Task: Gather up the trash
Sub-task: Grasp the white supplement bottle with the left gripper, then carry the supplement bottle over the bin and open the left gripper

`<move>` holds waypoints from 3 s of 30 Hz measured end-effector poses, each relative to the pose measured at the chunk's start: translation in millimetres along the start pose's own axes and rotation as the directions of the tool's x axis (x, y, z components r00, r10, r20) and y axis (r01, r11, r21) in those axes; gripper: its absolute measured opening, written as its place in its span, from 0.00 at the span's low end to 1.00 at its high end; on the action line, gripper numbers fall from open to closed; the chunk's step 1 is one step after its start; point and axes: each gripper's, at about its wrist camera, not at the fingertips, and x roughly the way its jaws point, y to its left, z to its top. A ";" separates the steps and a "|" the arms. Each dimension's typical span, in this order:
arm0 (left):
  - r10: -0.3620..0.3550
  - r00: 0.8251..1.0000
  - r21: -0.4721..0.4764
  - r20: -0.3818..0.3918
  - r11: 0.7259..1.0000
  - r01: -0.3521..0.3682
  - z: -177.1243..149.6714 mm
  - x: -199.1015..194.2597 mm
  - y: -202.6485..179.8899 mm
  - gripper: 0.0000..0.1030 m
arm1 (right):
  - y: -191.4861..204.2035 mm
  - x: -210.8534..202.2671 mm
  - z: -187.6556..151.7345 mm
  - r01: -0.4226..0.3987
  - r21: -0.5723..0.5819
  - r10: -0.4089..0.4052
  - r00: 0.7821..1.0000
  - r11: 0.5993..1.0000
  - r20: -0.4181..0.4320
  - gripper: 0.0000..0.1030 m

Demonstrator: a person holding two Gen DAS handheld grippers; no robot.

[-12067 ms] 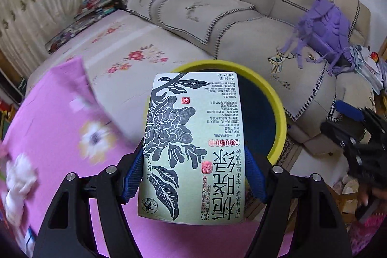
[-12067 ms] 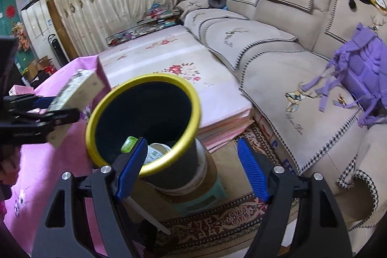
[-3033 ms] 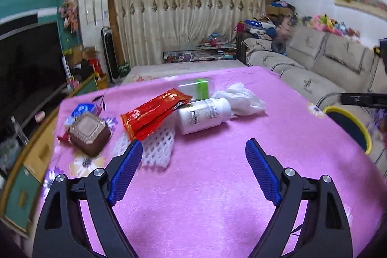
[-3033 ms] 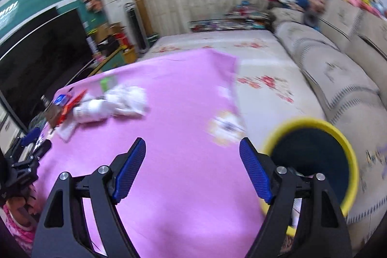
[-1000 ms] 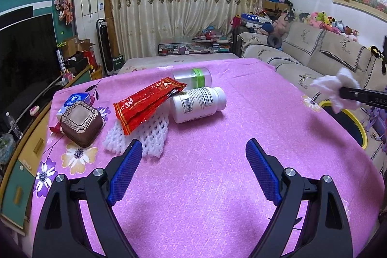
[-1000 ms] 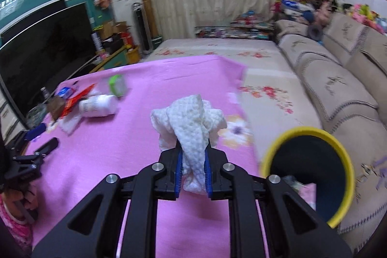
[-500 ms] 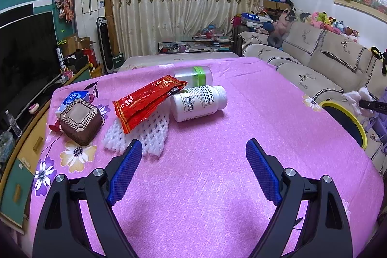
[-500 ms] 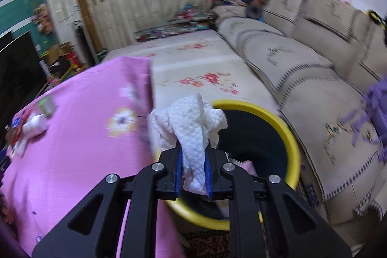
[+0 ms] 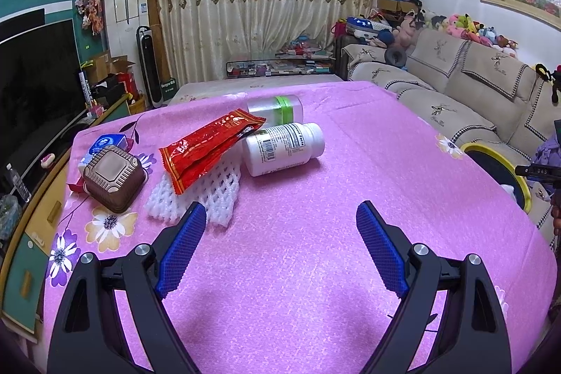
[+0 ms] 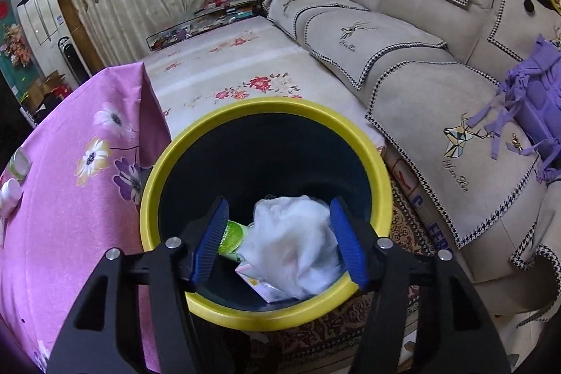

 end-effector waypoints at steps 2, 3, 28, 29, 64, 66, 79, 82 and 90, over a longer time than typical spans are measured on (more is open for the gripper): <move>-0.015 1.000 -0.001 -0.010 1.000 0.015 0.1 2.0 -1.0 0.84 | -0.8 -3.1 0.4 -0.012 0.010 0.012 1.000 1.000 0.005 0.56; -0.029 0.999 0.000 -0.020 1.000 0.029 0.3 3.7 -2.5 0.84 | 0.1 -4.8 0.9 -0.018 0.011 0.017 1.000 1.000 0.010 0.56; 0.170 0.960 -0.121 -0.222 0.972 -0.200 72.3 119.9 -22.6 0.89 | 47.4 -14.1 14.6 -0.167 -0.046 0.169 0.985 0.985 0.034 0.60; 0.174 0.958 -0.120 -0.228 0.971 -0.205 72.3 122.3 -22.3 0.89 | 46.0 -13.3 14.3 -0.167 -0.043 0.168 0.985 0.985 0.034 0.60; -0.065 0.975 -0.014 -0.210 0.998 0.064 34.3 15.9 -113.2 0.82 | 20.4 -47.6 0.9 -0.222 -0.009 0.222 0.971 0.975 0.092 0.60; -0.102 0.975 0.021 -0.199 0.994 0.108 36.8 7.4 -135.7 0.82 | 11.8 -55.2 -2.0 -0.220 -0.001 0.219 0.970 0.975 0.106 0.60; -0.323 0.916 0.192 -0.239 0.909 0.370 64.5 38.6 -309.3 0.82 | -75.5 -84.2 -10.8 -0.089 0.107 0.069 0.983 0.990 0.173 0.60; -0.357 0.889 0.204 -0.286 0.884 0.421 66.2 57.5 -346.2 0.82 | -96.9 -84.8 -14.1 -0.068 0.142 0.043 0.984 0.988 0.173 0.60; -0.334 0.883 0.280 -0.331 0.858 0.430 64.2 110.9 -418.2 0.82 | -130.4 -82.5 -22.9 -0.030 0.203 -0.004 0.986 0.979 0.165 0.60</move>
